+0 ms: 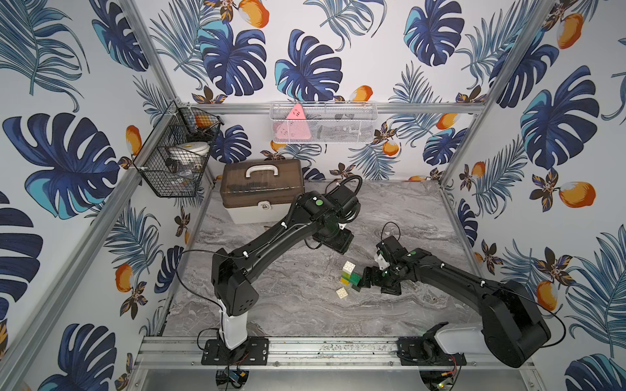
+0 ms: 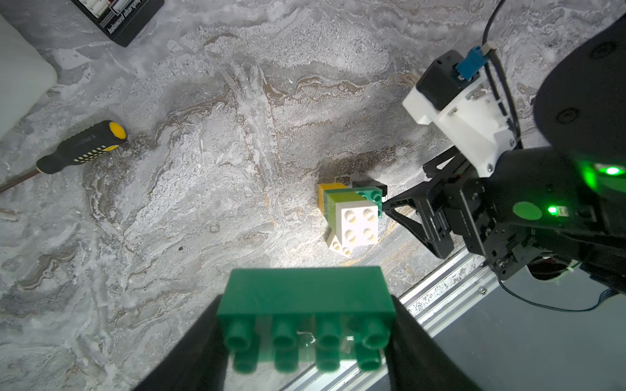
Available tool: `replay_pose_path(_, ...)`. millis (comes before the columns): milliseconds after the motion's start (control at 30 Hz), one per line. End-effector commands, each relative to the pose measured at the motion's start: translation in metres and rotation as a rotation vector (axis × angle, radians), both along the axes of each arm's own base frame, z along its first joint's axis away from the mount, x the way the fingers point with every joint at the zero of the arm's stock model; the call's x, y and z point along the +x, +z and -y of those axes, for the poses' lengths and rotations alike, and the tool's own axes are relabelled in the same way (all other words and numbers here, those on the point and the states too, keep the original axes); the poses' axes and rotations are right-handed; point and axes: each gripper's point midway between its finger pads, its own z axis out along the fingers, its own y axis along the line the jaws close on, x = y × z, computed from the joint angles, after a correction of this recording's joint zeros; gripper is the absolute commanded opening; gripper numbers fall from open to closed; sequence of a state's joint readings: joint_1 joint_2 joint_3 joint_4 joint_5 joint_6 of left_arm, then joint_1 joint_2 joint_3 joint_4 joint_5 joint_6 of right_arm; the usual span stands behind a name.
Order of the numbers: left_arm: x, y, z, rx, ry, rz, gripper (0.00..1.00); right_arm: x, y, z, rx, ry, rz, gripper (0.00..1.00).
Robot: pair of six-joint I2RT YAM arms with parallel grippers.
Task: Assemble a giraffe with lego
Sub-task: Adjust the lego brick at the center of the board.
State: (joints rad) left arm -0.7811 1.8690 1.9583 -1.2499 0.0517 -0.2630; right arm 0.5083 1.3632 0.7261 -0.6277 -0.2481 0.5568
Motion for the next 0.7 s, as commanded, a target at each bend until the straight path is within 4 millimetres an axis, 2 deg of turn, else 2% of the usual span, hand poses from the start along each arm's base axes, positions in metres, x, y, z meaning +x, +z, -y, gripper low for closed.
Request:
replay_pose_path(0, -0.008, -0.006, 0.003, 0.034, -0.051, -0.011, 0.58, 0.001, -0.003, 0.014, -0.068, -0.003, 0.008, 0.88)
replay_pose_path(200, -0.016, -0.018, 0.009, 0.095, -0.077, -0.024, 0.58, 0.007, 0.001, 0.018, -0.087, -0.008, 0.030, 0.88)
replay_pose_path(400, -0.019, -0.024, 0.016, 0.119, -0.032, -0.045, 0.58, 0.012, 0.008, 0.020, -0.078, -0.021, 0.057, 0.88)
replay_pose_path(667, -0.021, -0.042, 0.015, 0.150, 0.141, -0.076, 0.57, 0.019, 0.036, 0.024, -0.066, -0.052, 0.148, 0.88)
